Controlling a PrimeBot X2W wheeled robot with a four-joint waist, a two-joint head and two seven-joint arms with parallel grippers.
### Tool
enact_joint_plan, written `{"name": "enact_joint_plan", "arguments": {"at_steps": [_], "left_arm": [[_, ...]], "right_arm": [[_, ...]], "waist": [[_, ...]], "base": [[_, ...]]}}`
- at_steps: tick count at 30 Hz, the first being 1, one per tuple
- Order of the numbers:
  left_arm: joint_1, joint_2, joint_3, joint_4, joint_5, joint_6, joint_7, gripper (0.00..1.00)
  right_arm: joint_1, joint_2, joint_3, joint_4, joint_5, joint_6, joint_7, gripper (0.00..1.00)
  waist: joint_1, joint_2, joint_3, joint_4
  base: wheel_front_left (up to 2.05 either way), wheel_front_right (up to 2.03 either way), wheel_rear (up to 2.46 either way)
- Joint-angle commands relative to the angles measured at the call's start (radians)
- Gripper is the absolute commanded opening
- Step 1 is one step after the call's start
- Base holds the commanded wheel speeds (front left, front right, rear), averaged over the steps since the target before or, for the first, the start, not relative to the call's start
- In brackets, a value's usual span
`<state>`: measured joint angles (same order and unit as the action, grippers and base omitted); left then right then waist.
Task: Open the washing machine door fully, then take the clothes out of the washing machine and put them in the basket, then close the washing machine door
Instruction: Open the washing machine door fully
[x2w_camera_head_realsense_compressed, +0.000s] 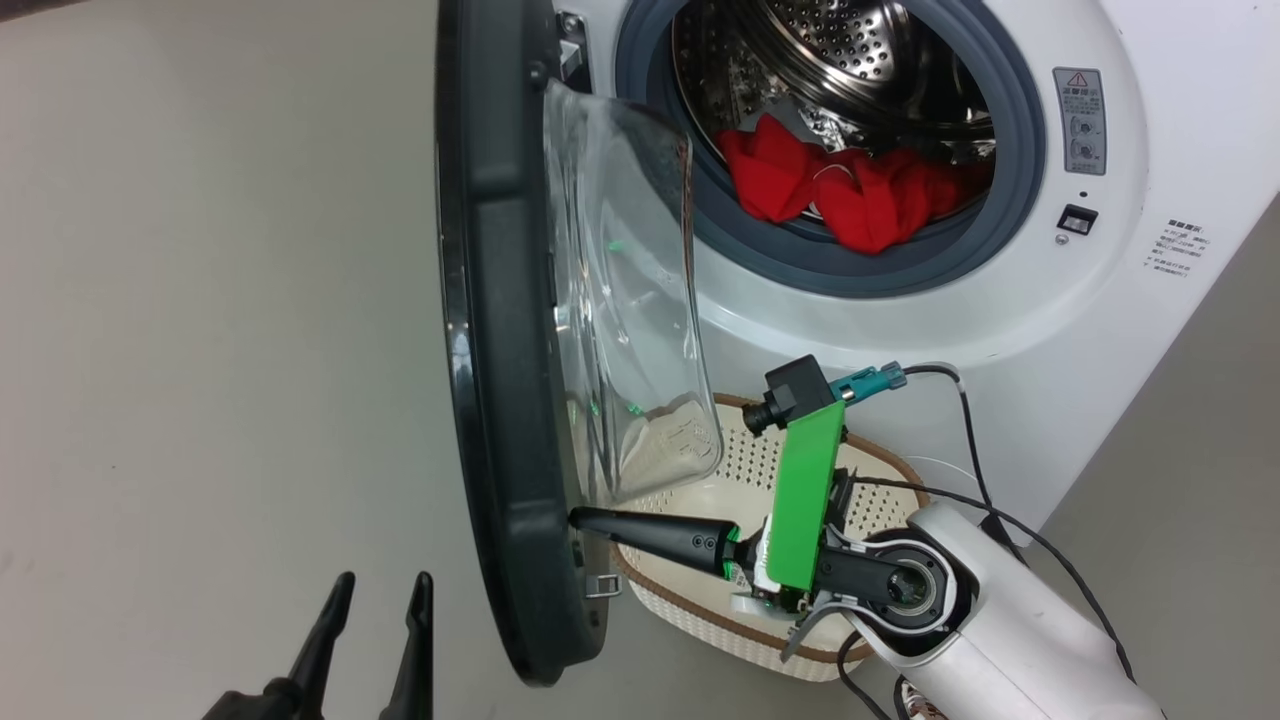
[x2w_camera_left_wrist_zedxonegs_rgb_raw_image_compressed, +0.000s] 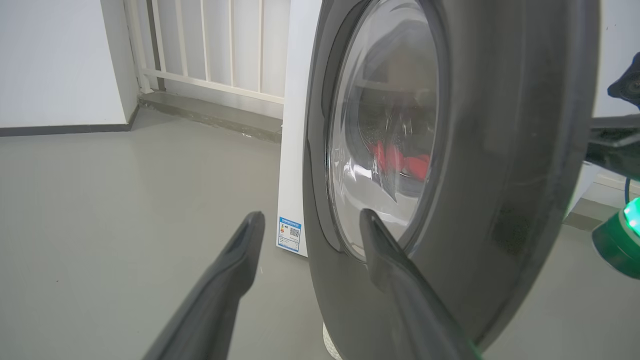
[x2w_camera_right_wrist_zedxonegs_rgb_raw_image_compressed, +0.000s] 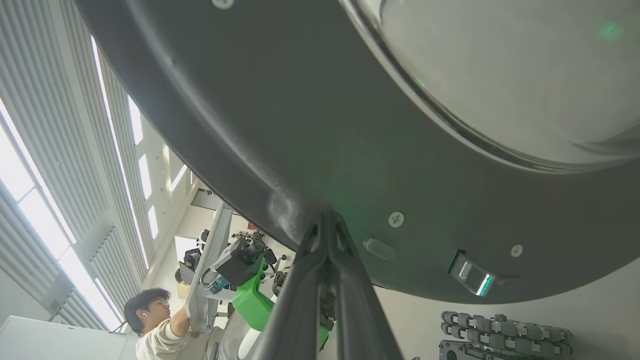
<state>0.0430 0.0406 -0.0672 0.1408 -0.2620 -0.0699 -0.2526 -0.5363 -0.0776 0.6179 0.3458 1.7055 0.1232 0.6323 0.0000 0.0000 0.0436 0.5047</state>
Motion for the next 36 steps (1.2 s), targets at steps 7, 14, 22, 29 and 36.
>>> {"name": "enact_joint_plan", "arguments": {"at_steps": [7,14,22,29,36], "left_arm": [[-0.012,0.010,0.049,-0.012,0.010,-0.001,-0.009,1.00],[-0.007,0.010,0.073,0.006,0.025,-0.017,-0.009,1.00],[-0.008,0.010,0.100,0.006,0.031,-0.026,-0.009,1.00],[-0.002,0.010,0.120,0.007,0.032,-0.028,-0.009,1.00],[0.018,0.010,0.145,0.004,0.033,-0.027,-0.009,1.00]], "right_arm": [[0.010,0.025,-0.033,-0.016,-0.047,0.008,-0.050,1.00],[0.085,-0.014,-0.076,-0.022,-0.107,0.008,-0.111,1.00],[0.170,-0.086,-0.115,-0.032,-0.183,0.008,-0.245,1.00],[0.246,-0.163,-0.126,0.001,-0.252,0.008,-0.393,1.00],[0.303,-0.229,-0.098,0.032,-0.334,0.008,-0.577,1.00]], "waist": [[0.0000,0.0000,-0.013,-0.009],[0.0000,0.0000,-0.024,-0.031],[0.0000,0.0000,-0.025,-0.061],[0.0000,0.0000,-0.030,-0.079],[0.0000,0.0000,-0.041,-0.106]], "base": [[0.00,0.00,0.00],[0.00,0.00,0.00],[0.00,0.00,0.00],[0.00,0.00,0.00],[0.00,0.00,0.00]]}}
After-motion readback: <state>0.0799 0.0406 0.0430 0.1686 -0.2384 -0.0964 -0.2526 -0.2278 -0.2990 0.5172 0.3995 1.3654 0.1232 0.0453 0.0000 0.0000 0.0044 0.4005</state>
